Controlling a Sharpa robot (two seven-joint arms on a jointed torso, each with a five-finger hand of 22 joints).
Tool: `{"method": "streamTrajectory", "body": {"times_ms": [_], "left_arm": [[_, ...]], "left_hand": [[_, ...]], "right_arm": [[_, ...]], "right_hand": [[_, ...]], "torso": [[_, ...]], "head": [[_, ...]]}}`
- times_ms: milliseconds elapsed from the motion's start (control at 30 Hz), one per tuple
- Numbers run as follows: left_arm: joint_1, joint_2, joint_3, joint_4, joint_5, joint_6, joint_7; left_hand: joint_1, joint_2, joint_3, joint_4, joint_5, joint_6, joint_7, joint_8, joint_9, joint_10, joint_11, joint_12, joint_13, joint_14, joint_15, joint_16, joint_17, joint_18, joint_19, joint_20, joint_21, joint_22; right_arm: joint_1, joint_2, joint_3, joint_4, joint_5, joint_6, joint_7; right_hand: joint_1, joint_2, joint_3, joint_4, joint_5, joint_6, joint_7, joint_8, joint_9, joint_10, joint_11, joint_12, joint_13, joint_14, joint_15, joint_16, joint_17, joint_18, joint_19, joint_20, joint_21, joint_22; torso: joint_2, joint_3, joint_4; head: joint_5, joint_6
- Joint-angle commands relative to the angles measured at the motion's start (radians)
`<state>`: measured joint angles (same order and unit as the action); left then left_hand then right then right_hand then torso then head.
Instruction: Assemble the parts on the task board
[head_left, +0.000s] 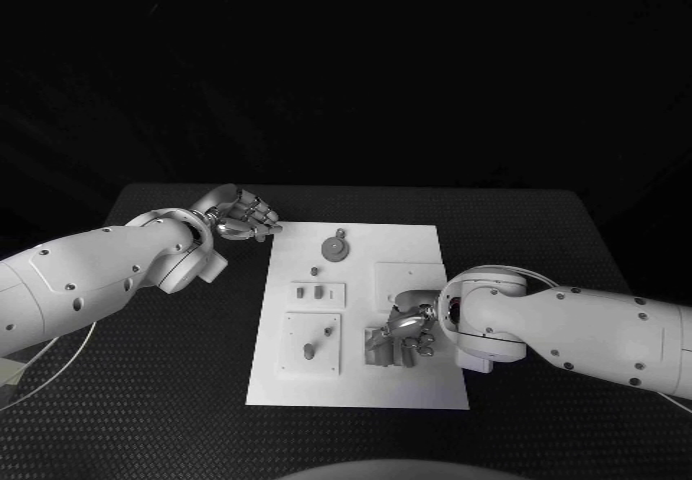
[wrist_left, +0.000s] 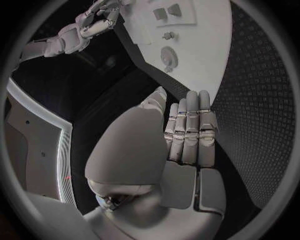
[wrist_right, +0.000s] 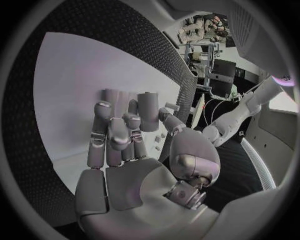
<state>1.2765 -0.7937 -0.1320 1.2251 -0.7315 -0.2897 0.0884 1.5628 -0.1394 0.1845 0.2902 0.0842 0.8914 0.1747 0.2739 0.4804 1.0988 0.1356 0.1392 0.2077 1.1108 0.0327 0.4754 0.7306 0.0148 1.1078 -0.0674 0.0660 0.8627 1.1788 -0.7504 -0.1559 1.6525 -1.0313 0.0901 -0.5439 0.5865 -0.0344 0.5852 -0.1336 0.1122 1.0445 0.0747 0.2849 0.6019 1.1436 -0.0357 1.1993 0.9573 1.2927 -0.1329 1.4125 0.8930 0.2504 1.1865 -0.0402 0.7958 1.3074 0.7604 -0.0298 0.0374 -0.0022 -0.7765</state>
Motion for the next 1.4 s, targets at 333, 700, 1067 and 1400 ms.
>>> {"method": "streamTrajectory", "body": {"times_ms": [333,700,1067,1400], "left_arm": [[0.001,-0.001,0.001,0.003,0.005,0.01,0.002],[0.001,-0.002,0.001,0.003,0.005,0.01,0.002],[0.001,-0.002,0.001,0.003,0.005,0.012,0.001],[0.001,-0.001,0.001,0.003,0.005,0.012,0.001]], "left_hand": [[-0.011,0.001,0.005,0.0,0.001,-0.006,-0.002,-0.003,0.0,-0.007,-0.001,0.006,-0.001,0.009,-0.001,-0.008,0.003,0.011,0.005,0.0,0.006,-0.001],[-0.013,0.0,0.006,0.001,0.001,-0.006,-0.002,-0.003,0.0,-0.007,-0.001,0.006,-0.001,0.009,-0.001,-0.009,0.004,0.011,0.005,0.0,0.006,-0.001],[-0.015,0.0,0.008,0.0,0.001,-0.006,-0.002,-0.004,0.0,-0.007,-0.001,0.007,-0.002,0.01,-0.001,-0.01,0.005,0.011,0.005,0.0,0.006,-0.001],[-0.015,0.0,0.009,0.0,0.001,-0.007,-0.001,-0.004,0.0,-0.007,-0.001,0.007,-0.002,0.01,-0.001,-0.011,0.006,0.011,0.005,0.0,0.006,-0.001]], "right_arm": [[-0.007,0.005,-0.001,-0.014,-0.011,-0.002,0.002],[-0.012,0.008,-0.001,-0.019,-0.015,-0.016,0.001],[-0.014,0.008,-0.001,-0.022,-0.02,-0.028,0.004],[-0.017,0.011,-0.001,-0.026,-0.023,-0.045,0.004]], "right_hand": [[-0.012,-0.029,-0.004,0.002,0.0,0.006,0.002,-0.009,0.001,-0.003,0.0,-0.003,0.003,-0.004,-0.007,0.003,-0.003,0.011,-0.006,0.001,0.004,0.021],[-0.016,-0.059,0.002,0.01,0.0,0.002,0.003,-0.012,0.001,-0.006,0.001,-0.005,0.003,-0.005,-0.006,0.001,-0.004,0.011,-0.007,0.0,0.004,0.02],[-0.018,-0.07,0.007,0.019,0.0,0.0,0.004,-0.014,0.002,-0.007,0.002,-0.006,0.004,-0.006,-0.006,0.0,-0.005,0.011,-0.007,-0.001,0.003,0.019],[-0.025,-0.087,0.016,0.041,0.0,-0.001,0.004,-0.015,0.003,-0.007,0.002,-0.008,0.004,-0.006,-0.006,-0.001,-0.005,0.011,-0.007,-0.001,0.002,0.019]], "torso": [[0.001,0.0008,0.0002],[0.0,0.0012,0.0005],[0.0,0.0013,0.0001],[0.0,0.0015,-0.0003]], "head": [[0.002,0.001],[0.007,-0.002],[0.007,-0.001],[0.007,0.0]]}}
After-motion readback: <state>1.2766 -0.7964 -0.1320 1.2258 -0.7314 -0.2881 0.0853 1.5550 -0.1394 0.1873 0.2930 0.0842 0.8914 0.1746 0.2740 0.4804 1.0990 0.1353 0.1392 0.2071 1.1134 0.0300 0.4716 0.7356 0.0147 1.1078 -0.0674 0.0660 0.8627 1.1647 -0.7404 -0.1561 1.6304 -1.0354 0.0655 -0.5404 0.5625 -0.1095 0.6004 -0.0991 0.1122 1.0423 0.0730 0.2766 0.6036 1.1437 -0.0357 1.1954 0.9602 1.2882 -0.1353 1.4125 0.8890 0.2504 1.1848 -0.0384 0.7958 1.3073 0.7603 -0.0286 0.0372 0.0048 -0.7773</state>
